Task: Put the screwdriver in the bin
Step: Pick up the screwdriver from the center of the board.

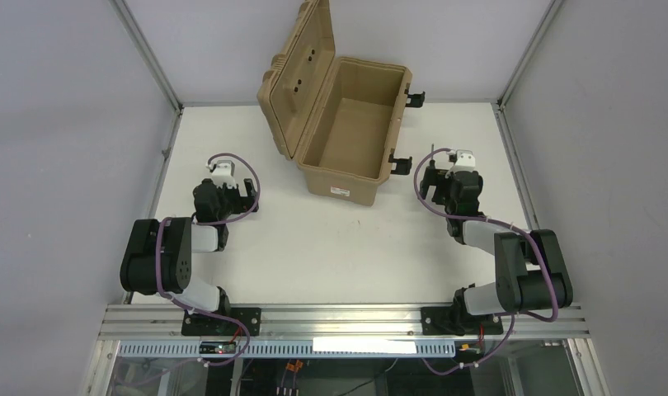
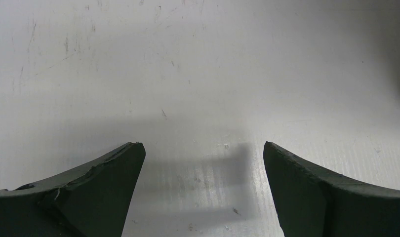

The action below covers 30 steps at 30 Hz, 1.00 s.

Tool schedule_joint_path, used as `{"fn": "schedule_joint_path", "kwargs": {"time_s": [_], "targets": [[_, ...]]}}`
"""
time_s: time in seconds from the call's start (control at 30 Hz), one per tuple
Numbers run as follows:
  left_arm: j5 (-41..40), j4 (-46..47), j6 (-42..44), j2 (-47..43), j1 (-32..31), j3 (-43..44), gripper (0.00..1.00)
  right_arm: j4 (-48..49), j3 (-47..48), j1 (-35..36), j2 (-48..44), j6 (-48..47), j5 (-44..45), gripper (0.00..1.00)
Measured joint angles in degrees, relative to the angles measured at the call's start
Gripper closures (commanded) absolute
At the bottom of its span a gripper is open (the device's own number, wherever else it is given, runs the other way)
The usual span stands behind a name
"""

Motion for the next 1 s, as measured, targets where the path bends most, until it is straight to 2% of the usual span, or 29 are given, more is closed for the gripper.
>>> {"fn": "schedule_joint_path", "kwargs": {"time_s": [0.67,0.87,1.0], "targets": [[0.0,0.0,0.0,0.0,0.0,0.0,0.01,0.61,-0.39,0.04,-0.22,0.0,-0.11,0.0],[-0.02,0.0,0.0,0.0,0.0,0.0,0.01,2.21,-3.78,0.04,-3.26,0.0,-0.13,0.0],[-0.02,0.0,0.0,0.0,0.0,0.0,0.01,-0.96,-3.67,0.04,-7.32,-0.81,0.09,0.0]]}}
